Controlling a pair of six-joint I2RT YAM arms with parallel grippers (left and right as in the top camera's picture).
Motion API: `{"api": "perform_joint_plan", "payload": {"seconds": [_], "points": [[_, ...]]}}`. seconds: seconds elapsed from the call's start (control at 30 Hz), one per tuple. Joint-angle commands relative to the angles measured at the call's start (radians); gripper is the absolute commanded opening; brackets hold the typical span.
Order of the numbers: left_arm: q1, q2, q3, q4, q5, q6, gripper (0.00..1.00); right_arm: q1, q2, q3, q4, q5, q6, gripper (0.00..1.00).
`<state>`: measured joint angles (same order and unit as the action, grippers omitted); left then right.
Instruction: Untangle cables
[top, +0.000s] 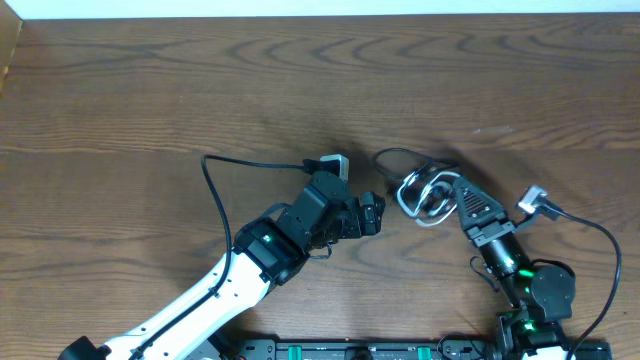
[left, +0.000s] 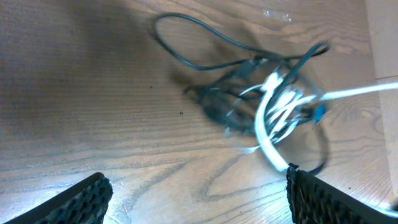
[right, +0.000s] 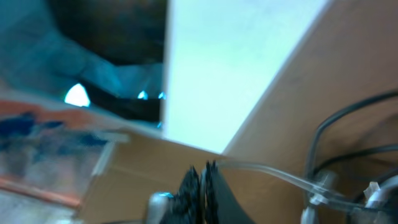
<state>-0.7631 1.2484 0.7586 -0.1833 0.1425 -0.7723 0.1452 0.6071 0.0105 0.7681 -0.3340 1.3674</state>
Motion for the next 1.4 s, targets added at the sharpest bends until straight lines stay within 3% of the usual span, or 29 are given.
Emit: {"api": "perform_joint_plan", "payload": {"seconds": [0.0, 0.3, 0.63, 1.0, 1.17, 1.37], "points": [[-0.002, -0.003, 0.005, -0.003, -0.021, -0.016, 0.91, 0.000, -0.005, 0.051, 0.016, 0.061, 0.094, 0.01], [-0.004, -0.003, 0.004, -0.005, 0.010, -0.071, 0.91, 0.000, 0.103, 0.322, -0.045, 0.058, -0.048, 0.01], [-0.105, -0.001, 0.002, 0.056, -0.061, 0.011, 0.92, 0.000, 0.391, 0.539, -0.080, -0.097, -0.012, 0.01], [-0.325, 0.005, 0.002, 0.175, -0.493, 0.002, 0.95, 0.000, 0.471, 0.546, -0.069, -0.201, 0.163, 0.01], [-0.335, 0.043, 0.002, 0.174, -0.648, -0.154, 0.96, 0.000, 0.470, 0.546, -0.065, -0.254, 0.269, 0.01], [-0.335, 0.093, 0.002, 0.179, -0.816, -0.355, 0.97, -0.001, 0.470, 0.546, -0.049, -0.264, 0.278, 0.01]]}}
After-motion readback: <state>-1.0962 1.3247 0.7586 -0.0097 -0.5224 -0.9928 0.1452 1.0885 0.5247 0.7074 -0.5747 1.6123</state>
